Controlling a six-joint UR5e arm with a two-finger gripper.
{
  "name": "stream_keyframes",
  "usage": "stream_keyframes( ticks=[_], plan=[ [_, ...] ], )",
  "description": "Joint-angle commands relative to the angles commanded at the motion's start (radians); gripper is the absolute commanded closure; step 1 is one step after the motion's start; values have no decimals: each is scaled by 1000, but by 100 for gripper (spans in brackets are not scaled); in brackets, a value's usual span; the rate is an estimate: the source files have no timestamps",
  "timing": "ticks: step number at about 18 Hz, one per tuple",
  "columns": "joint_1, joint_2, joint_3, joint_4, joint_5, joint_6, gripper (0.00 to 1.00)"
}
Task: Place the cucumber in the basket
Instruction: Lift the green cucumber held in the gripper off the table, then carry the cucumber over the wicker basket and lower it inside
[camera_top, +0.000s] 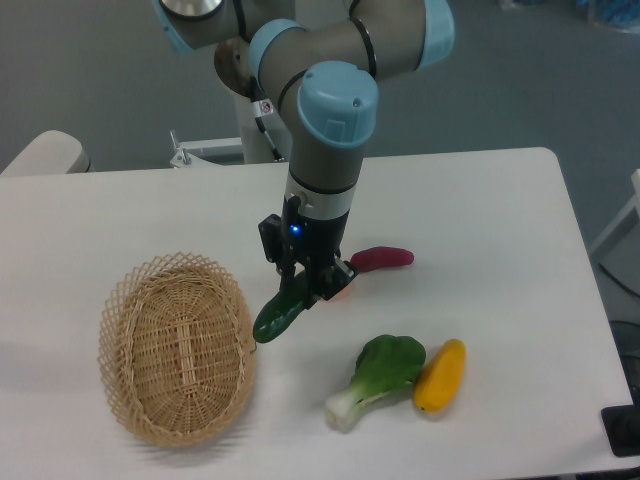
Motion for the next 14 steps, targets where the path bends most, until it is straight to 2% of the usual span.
stream_keyframes(
  ticks=[6,14],
  plan=[
    [-12,2,5,-2,2,-35,84],
    [-107,9,-2,3,9,-199,83]
  ],
)
